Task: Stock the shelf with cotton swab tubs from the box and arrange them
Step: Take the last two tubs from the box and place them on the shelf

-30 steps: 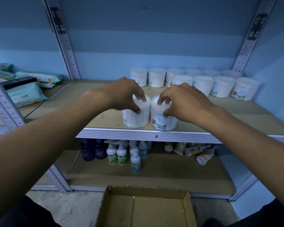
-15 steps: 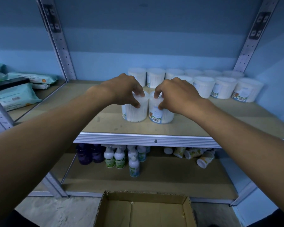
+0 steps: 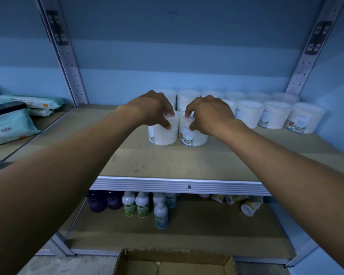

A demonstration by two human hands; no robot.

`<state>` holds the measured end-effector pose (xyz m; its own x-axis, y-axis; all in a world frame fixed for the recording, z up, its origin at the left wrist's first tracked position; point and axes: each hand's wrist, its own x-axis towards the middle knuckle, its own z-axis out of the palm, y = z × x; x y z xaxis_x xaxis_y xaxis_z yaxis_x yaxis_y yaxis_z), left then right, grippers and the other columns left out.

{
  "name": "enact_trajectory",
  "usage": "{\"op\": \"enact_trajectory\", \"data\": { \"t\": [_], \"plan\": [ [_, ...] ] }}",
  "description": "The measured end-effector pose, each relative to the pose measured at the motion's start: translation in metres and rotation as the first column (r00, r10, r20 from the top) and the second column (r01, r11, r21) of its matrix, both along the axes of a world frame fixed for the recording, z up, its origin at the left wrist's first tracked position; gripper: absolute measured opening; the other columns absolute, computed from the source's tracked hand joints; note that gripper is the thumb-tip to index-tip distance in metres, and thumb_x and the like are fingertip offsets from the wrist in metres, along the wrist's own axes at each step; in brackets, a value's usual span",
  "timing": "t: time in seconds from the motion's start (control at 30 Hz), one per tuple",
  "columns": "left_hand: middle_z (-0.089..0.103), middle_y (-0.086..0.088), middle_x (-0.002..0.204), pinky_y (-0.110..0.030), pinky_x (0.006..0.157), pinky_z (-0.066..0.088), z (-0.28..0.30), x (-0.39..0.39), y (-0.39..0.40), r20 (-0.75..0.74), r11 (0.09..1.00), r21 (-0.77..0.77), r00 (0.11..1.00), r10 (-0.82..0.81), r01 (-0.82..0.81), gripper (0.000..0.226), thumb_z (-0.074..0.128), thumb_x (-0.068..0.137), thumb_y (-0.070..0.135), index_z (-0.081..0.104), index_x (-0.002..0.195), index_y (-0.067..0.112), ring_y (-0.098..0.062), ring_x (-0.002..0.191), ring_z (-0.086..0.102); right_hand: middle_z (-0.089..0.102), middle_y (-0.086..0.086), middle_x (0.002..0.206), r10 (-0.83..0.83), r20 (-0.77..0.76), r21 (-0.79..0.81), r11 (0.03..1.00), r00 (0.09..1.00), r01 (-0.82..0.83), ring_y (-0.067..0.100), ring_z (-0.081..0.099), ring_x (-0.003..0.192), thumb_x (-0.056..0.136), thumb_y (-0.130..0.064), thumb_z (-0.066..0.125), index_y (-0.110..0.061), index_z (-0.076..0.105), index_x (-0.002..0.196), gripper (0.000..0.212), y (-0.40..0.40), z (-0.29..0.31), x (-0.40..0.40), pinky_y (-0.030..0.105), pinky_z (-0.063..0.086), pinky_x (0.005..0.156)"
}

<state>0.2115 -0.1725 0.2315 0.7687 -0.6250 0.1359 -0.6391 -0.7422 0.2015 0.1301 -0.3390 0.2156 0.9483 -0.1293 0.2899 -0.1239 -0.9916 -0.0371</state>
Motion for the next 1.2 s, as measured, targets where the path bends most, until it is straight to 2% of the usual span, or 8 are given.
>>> {"op": "enact_trajectory", "data": {
  "t": [0.13, 0.27, 0.4, 0.63, 1.2],
  "plan": [
    [0.064, 0.006, 0.126, -0.025, 0.086, 0.043, 0.001, 0.01, -0.009, -0.001, 1.0, 0.018, 1.0, 0.02, -0.02, 0.048, 0.082, 0.077, 0.035, 0.068, 0.122, 0.029, -0.016, 0.115, 0.057, 0.061, 0.004, 0.121, -0.027, -0.009, 0.001, 1.0, 1.0, 0.027, 0.028, 0.057, 0.111, 0.083, -0.025, 0.076, -0.031, 0.066, 0.118, 0.037, -0.001, 0.003, 0.013, 0.033, 0.045, 0.085],
    [0.065, 0.006, 0.126, -0.031, 0.095, 0.048, 0.001, 0.019, -0.015, -0.013, 0.999, 0.003, 0.999, 0.042, -0.042, 0.048, 0.082, 0.076, 0.035, 0.068, 0.121, 0.028, -0.017, 0.116, 0.057, 0.063, 0.004, 0.116, -0.057, -0.021, 0.008, 0.998, 0.998, 0.057, 0.028, 0.06, 0.106, 0.084, -0.022, 0.075, -0.029, 0.068, 0.115, 0.033, -0.002, 0.006, 0.025, 0.03, 0.043, 0.077],
    [0.066, 0.003, 0.126, -0.032, 0.095, 0.048, 0.001, 0.028, -0.019, -0.007, 0.999, -0.016, 0.999, 0.034, -0.034, 0.048, 0.082, 0.077, 0.032, 0.069, 0.122, 0.025, -0.019, 0.117, 0.058, 0.063, 0.005, 0.113, -0.067, -0.002, -0.008, 0.998, 0.998, 0.067, 0.03, 0.061, 0.102, 0.085, -0.018, 0.074, -0.024, 0.069, 0.111, 0.028, -0.004, 0.004, 0.035, 0.031, 0.042, 0.073],
    [0.066, 0.0, 0.125, -0.038, 0.101, 0.048, -0.002, 0.044, -0.028, 0.011, 1.0, -0.016, 1.0, 0.026, -0.026, 0.046, 0.082, 0.078, 0.03, 0.069, 0.121, 0.021, -0.021, 0.117, 0.058, 0.064, 0.008, 0.114, -0.03, 0.068, -0.018, 0.999, 0.997, 0.032, 0.032, 0.061, 0.103, 0.087, -0.013, 0.072, -0.019, 0.069, 0.112, 0.026, -0.013, -0.002, 0.053, 0.031, 0.043, 0.075],
    [0.067, -0.003, 0.124, -0.039, 0.101, 0.048, -0.005, 0.073, -0.044, 0.064, 0.999, 0.004, 0.997, 0.037, -0.037, 0.047, 0.08, 0.079, 0.031, 0.068, 0.123, 0.019, -0.023, 0.116, 0.059, 0.068, 0.007, 0.11, -0.004, 0.131, -0.078, 0.997, 0.991, 0.015, 0.03, 0.062, 0.102, 0.087, -0.012, 0.07, -0.017, 0.069, 0.112, 0.026, -0.026, -0.011, 0.085, 0.034, 0.05, 0.08]
  ]
}}
